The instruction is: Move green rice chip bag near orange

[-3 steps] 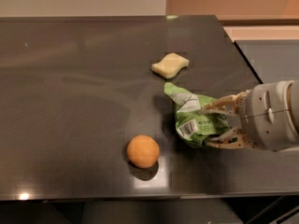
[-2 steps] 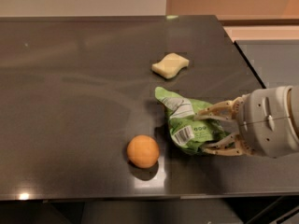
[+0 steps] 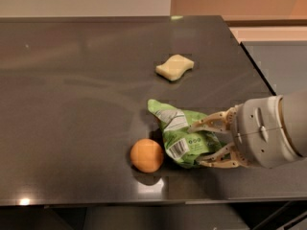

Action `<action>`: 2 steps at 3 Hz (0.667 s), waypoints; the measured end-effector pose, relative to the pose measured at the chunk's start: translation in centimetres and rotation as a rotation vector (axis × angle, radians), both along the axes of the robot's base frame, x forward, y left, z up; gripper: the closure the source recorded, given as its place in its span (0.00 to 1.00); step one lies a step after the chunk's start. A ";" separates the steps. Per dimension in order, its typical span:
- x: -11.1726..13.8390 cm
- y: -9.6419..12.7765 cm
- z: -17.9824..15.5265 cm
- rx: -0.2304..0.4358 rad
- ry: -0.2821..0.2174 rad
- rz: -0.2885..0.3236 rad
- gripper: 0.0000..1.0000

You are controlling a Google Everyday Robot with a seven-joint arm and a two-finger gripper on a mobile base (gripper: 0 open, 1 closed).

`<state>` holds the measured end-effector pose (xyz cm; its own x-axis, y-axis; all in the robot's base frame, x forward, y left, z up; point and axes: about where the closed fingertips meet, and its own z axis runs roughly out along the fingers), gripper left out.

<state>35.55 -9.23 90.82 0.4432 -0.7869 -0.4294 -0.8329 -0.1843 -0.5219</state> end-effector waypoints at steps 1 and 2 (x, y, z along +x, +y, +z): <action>0.0 0.3 -0.6 -0.007 0.012 0.001 0.59; 0.0 0.4 -1.0 -0.014 0.018 -0.005 0.36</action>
Offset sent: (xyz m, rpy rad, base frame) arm 0.0021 0.0024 -0.0169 -0.0202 0.0296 -0.0165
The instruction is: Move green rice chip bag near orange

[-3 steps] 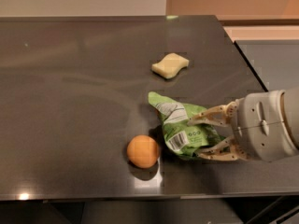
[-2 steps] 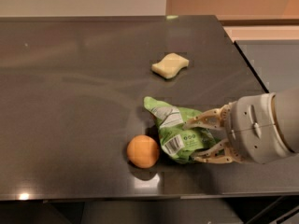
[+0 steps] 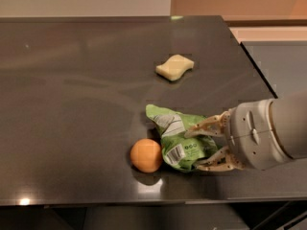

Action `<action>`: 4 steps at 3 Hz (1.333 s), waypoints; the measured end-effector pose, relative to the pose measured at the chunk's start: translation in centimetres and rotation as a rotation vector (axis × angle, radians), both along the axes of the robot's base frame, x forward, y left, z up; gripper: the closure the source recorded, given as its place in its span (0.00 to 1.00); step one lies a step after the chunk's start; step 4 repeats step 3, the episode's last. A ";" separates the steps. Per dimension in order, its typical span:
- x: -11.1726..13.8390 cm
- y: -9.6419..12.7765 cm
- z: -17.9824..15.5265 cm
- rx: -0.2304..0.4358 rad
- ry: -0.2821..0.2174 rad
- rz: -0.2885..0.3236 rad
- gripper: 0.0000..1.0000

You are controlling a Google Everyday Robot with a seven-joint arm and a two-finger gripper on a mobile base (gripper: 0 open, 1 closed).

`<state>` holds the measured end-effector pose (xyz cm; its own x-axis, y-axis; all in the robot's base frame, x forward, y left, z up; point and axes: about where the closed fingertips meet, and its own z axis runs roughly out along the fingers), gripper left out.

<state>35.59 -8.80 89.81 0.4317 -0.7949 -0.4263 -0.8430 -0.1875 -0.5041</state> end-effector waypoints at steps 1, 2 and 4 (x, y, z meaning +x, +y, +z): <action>0.0 0.1 0.1 -0.001 -0.002 0.002 0.12; -0.1 0.2 0.1 -0.001 -0.003 0.005 0.00; -0.1 0.2 0.1 -0.001 -0.003 0.005 0.00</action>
Offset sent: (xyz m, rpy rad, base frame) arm -0.0003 0.0011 0.0007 -0.0006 -0.0016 0.0022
